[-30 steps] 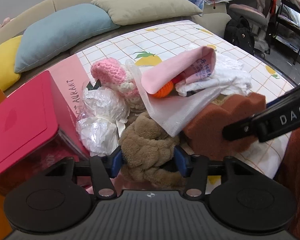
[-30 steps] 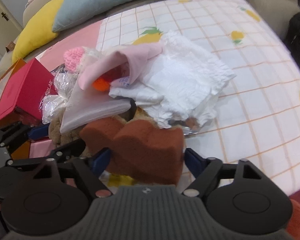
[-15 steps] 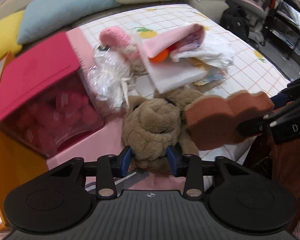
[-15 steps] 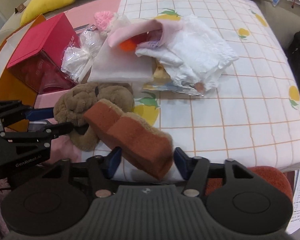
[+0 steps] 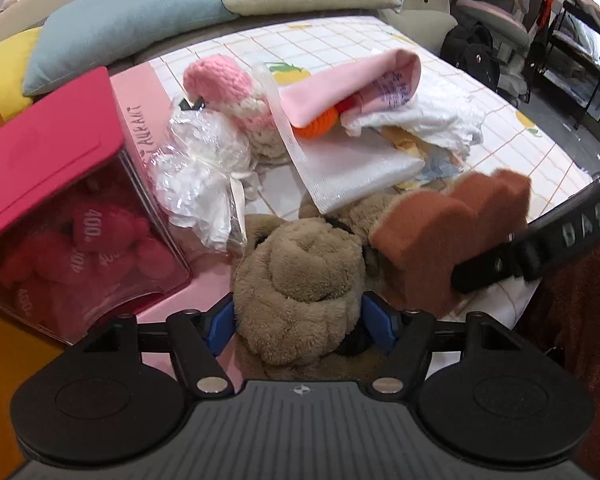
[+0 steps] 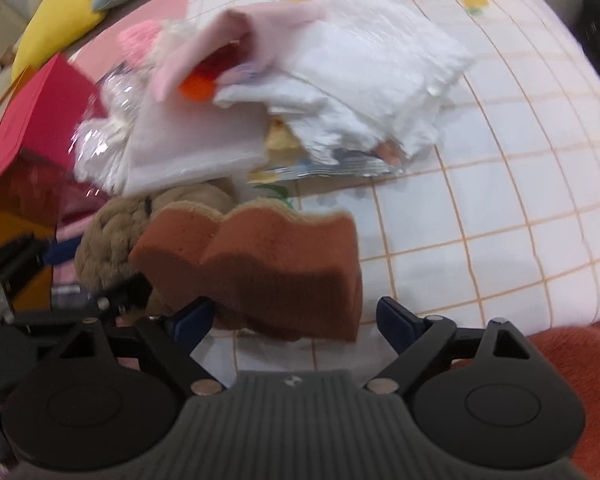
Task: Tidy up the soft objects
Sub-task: 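Reach the left tool to the brown plush while the right tool reaches the brown sponge, then close the left tool on the brown plush while the right tool grips the sponge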
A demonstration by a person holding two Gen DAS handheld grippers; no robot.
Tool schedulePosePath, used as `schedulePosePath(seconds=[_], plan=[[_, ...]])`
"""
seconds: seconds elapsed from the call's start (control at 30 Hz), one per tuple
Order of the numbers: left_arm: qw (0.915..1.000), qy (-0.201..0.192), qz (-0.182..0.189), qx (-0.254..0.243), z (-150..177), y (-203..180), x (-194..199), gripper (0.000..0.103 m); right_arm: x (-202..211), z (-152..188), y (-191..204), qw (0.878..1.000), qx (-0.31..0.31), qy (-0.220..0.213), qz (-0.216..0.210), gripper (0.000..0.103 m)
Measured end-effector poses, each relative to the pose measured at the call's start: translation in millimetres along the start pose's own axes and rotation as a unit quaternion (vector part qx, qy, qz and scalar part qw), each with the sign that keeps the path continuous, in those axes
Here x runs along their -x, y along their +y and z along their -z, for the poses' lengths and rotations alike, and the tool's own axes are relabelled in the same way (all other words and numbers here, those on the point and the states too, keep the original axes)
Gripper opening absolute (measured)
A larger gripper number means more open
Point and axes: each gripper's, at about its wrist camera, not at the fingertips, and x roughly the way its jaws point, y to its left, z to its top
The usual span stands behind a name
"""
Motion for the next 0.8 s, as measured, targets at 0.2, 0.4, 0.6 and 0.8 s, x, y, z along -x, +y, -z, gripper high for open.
schedulePosePath(seconds=[0.2, 0.4, 0.6, 0.8], plan=[[1.0, -0.009, 0.003, 0.002, 0.8, 1.7, 9.6, 0.052, 10.2, 3.1, -2.7, 0.999, -0.016, -0.027, -0.013, 0.058], [0.9994, -0.02, 0.002, 0.027, 1.9, 9.8, 27.8, 0.045, 30.5, 10.1, 13.2, 0.998, 0.016, -0.059, 0.016, 0.028], [0.9989, -0.031, 0.002, 0.035, 1.9, 10.7, 48.6, 0.043, 50.6, 15.1, 24.3, 0.995, 0.039, -0.084, 0.034, 0.0], [0.9984, -0.035, 0.001, 0.045, 3.0, 12.4, 59.4, 0.043, 65.1, 10.2, 25.8, 0.993, 0.039, -0.099, 0.06, 0.0]])
